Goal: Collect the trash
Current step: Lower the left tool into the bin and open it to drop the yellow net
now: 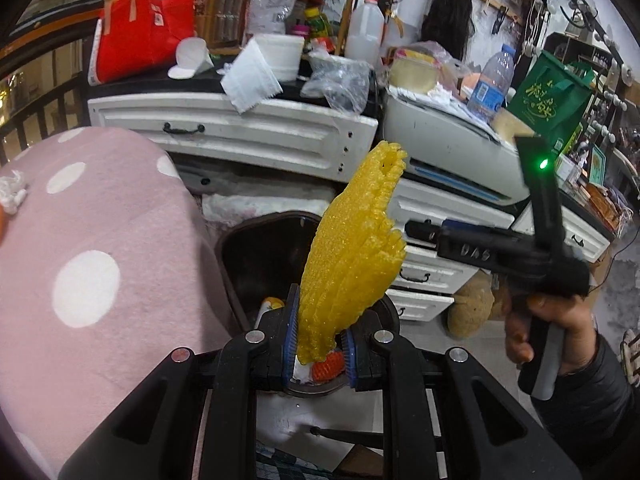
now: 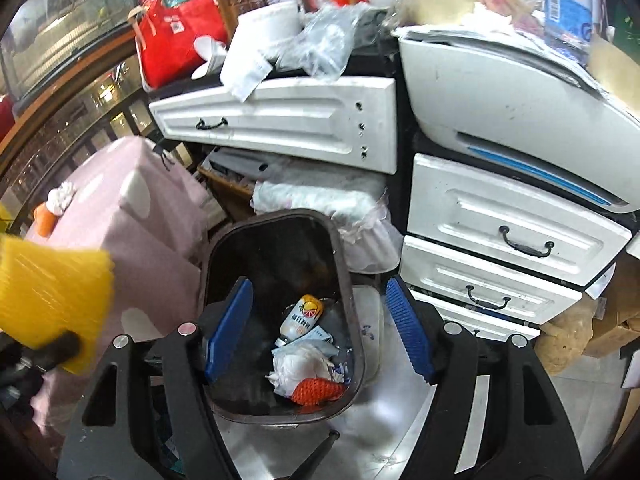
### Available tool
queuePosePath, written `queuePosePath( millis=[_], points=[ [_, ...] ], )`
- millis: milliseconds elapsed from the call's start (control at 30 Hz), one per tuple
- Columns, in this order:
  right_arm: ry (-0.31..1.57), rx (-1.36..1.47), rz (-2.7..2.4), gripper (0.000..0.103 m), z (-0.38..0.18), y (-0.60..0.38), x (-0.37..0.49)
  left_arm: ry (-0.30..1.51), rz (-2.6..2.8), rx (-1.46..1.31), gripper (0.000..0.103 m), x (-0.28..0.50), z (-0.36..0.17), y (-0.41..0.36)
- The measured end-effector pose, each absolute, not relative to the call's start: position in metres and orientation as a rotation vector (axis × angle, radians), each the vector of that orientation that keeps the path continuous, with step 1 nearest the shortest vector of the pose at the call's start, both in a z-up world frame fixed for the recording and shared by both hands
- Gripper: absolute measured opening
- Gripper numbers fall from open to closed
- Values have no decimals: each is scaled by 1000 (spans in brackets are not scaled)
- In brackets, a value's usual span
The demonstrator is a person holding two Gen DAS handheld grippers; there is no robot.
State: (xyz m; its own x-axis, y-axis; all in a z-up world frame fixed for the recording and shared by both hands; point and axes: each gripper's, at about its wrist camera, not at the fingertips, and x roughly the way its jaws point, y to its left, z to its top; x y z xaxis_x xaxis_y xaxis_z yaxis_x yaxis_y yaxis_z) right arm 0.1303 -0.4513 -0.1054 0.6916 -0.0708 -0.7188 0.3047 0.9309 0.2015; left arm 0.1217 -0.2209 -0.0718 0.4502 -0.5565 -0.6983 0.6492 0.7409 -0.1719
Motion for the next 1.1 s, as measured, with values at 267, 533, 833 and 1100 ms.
queuePosePath(
  millis=[267,533,833,1100],
  points=[
    [779,328,-220,70,-107,-455,129,883,-723,196,19,133,-106,-250],
    [784,347,-232,70,-110,-463,127,931,-706,251,20,140,-131,-268],
    [792,367,-236,77,-114,-467,127,941,-684,279,75,143,-144,-274],
    [760,369,-225,88,-107,-468,124,919,-725,269,95,130,-131,-274]
  ],
)
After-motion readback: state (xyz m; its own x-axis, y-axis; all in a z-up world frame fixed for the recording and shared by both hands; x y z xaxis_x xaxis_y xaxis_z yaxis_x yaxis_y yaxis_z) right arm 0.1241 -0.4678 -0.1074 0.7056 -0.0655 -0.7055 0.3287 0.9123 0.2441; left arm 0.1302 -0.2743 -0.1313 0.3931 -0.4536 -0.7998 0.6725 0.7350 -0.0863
